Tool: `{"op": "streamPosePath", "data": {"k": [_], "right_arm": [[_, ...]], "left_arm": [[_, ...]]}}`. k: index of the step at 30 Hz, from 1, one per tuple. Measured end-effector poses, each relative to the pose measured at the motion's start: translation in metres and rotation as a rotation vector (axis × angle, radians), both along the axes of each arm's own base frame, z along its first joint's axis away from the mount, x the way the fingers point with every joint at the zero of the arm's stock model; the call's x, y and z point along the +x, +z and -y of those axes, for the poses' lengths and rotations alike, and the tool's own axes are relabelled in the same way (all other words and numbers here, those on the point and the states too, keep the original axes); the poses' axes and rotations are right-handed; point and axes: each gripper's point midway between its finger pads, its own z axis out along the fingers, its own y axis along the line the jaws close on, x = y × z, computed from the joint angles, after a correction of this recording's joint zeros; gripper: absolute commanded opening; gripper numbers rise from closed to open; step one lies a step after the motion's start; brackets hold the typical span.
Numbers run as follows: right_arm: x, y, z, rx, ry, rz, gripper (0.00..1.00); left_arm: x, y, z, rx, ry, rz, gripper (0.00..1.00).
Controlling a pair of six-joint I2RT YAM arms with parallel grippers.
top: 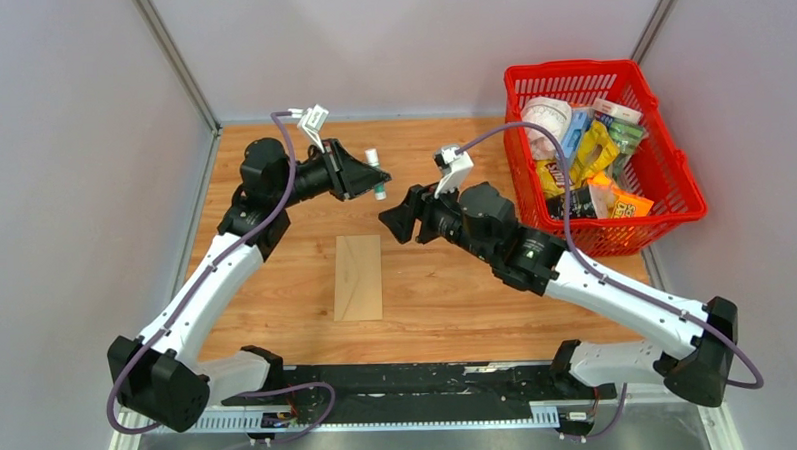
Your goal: Place the letter into the envelope and seal it
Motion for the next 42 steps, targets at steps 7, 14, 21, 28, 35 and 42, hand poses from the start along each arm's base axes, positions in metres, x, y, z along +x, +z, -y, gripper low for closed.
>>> {"op": "streamPosePath", "data": {"k": [7, 14, 21, 28, 35, 42], "right_arm": [[0.016, -0.004, -0.012, 0.009, -0.034, 0.027, 0.55], [0.027, -0.008, -0.018, 0.006, -0.064, 0.037, 0.51], [0.03, 0.008, -0.02, 0.036, -0.071, 0.062, 0.49], [0.034, 0.015, -0.024, 0.056, -0.075, 0.076, 0.23], [0.034, 0.018, -0.027, 0.057, -0.072, 0.081, 0.05], [0.034, 0.017, -0.027, 0.054, -0.079, 0.08, 0.03]], "left_arm": [[0.0, 0.001, 0.0, -0.012, 0.006, -0.019, 0.0], [0.0, 0.002, 0.0, -0.021, 0.008, -0.033, 0.0], [0.001, 0.002, 0.0, -0.021, 0.011, -0.033, 0.0], [0.001, 0.002, 0.0, -0.024, 0.012, -0.038, 0.0], [0.001, 0.003, 0.0, -0.031, 0.013, -0.048, 0.11], [0.001, 0.0, 0.0, -0.032, 0.012, -0.051, 0.33]]}}
